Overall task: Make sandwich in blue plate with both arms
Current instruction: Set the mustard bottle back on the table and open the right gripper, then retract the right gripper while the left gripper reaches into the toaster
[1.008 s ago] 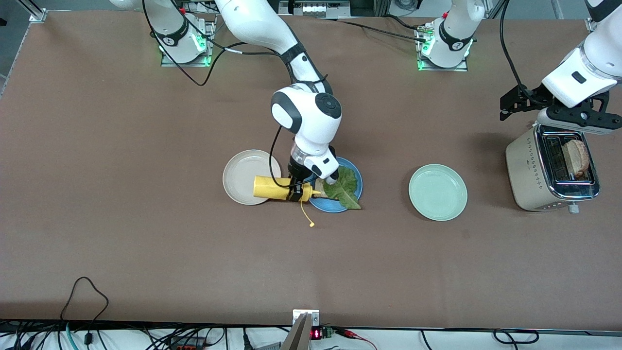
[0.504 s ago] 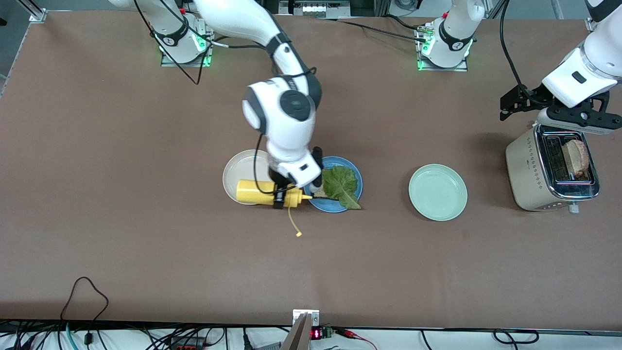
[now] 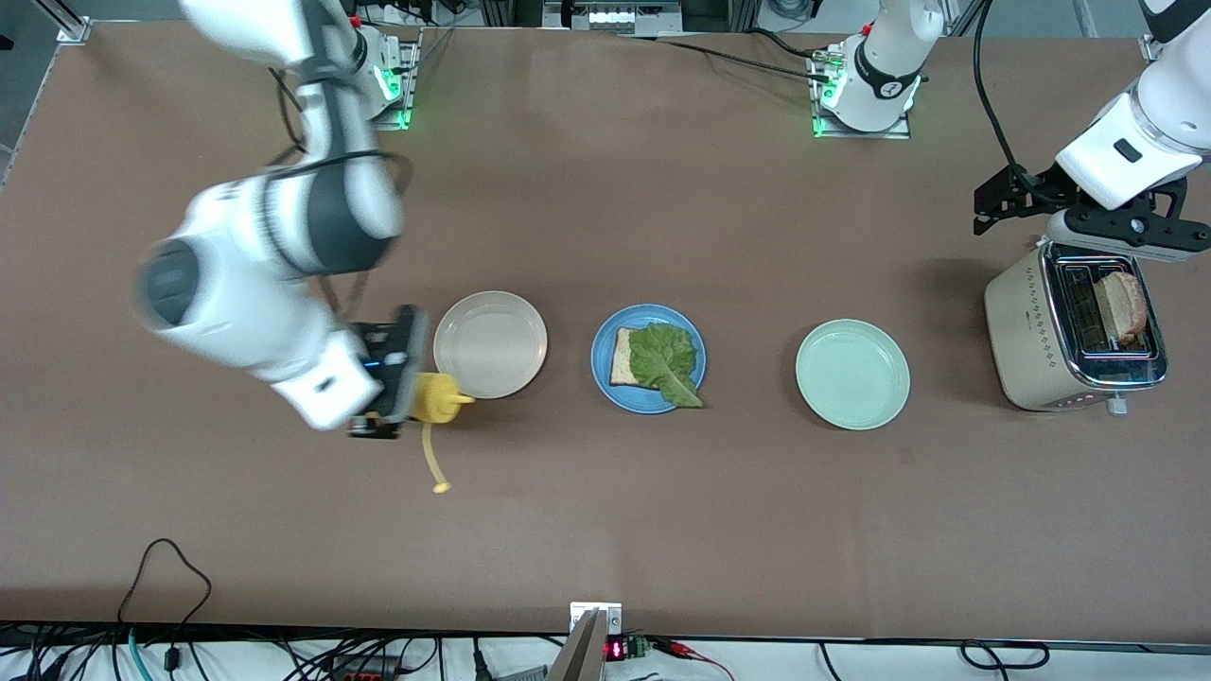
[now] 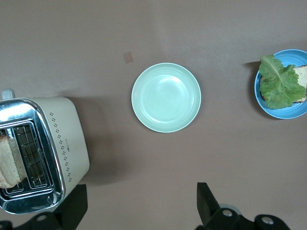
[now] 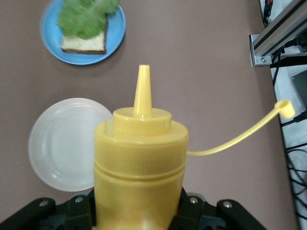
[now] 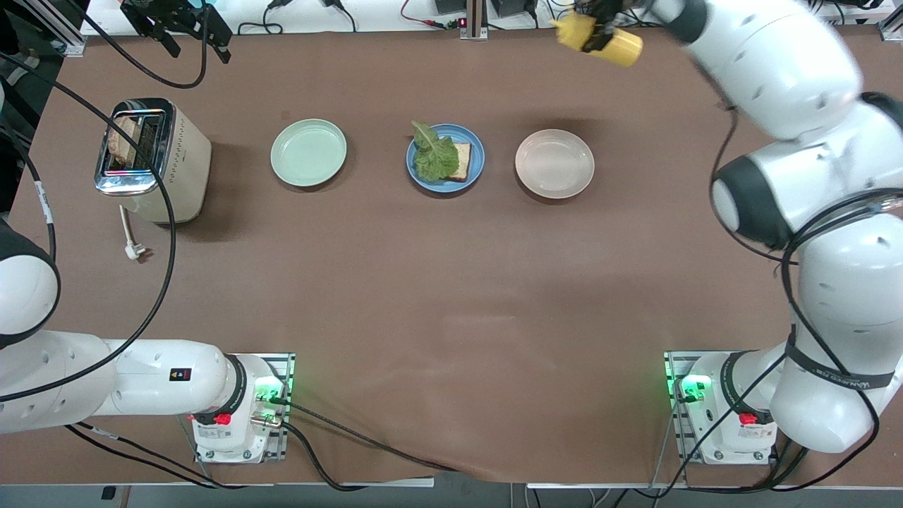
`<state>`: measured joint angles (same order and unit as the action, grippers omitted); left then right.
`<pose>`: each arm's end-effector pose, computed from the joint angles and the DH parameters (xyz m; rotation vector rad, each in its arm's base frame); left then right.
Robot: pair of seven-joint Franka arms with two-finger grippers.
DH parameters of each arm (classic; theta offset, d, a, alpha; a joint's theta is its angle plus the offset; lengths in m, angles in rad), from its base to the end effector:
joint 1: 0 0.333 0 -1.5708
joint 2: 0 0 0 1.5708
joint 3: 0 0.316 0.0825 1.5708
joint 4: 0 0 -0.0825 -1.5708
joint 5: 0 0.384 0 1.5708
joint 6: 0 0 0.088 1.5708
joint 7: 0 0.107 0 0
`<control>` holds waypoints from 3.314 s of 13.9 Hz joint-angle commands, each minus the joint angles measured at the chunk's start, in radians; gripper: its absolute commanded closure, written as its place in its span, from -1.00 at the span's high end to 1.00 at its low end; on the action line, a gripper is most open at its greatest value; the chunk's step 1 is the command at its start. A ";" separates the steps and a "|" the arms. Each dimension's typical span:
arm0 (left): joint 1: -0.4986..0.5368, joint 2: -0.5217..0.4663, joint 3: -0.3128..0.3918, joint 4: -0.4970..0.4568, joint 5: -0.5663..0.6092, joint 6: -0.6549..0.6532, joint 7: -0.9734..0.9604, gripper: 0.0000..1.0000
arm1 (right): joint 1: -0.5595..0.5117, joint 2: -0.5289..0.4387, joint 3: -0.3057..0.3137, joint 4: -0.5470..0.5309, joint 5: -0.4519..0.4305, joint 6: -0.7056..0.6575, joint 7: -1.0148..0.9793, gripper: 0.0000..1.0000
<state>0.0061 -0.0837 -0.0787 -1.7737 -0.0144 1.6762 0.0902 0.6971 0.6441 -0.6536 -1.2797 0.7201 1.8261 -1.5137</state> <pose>0.5318 -0.0416 0.5827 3.1235 -0.2518 -0.0219 0.6970 0.2016 0.4334 -2.1302 -1.9615 -0.3453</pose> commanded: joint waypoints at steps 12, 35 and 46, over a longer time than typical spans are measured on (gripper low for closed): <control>-0.006 0.013 0.007 0.030 0.008 -0.023 0.019 1.00 | -0.485 0.181 0.038 -0.314 0.847 -0.577 -0.687 -0.38; -0.006 0.013 0.008 0.030 0.008 -0.023 0.020 1.00 | -0.657 0.338 0.080 -0.213 0.770 -0.663 -1.014 1.00; -0.005 0.013 0.011 0.030 0.004 -0.023 0.020 1.00 | -0.179 0.239 -0.619 -0.208 0.512 -0.590 -0.530 1.00</control>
<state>0.0061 -0.0833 -0.0777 -1.7734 -0.0144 1.6754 0.0902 0.4085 0.8818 -1.1714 -1.4736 1.2691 1.2070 -2.1409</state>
